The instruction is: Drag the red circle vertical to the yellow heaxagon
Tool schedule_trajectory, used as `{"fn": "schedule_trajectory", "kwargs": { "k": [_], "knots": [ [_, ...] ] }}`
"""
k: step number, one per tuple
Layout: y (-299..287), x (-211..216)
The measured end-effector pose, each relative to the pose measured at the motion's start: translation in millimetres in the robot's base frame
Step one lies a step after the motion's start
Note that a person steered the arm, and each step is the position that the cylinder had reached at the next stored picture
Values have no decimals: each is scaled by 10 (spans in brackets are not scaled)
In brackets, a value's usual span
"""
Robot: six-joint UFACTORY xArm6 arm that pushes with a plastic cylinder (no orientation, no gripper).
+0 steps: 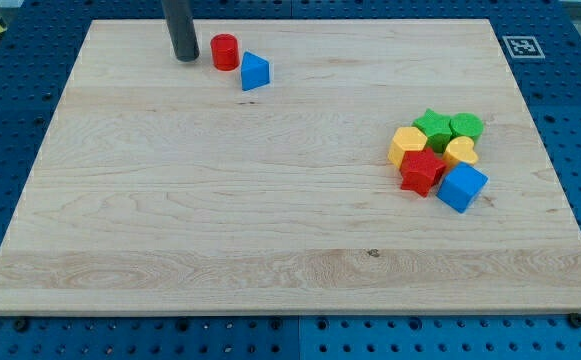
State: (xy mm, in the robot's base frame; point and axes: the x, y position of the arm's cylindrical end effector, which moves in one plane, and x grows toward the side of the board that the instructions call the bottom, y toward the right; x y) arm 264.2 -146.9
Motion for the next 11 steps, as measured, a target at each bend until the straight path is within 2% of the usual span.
{"fn": "schedule_trajectory", "kwargs": {
  "k": [1,2,3,5,7,9,11],
  "knots": [
    [1,0],
    [412,-6],
    [586,20],
    [1648,20],
    [1708,9],
    [2083,368],
    [1924,602]
  ]
}}
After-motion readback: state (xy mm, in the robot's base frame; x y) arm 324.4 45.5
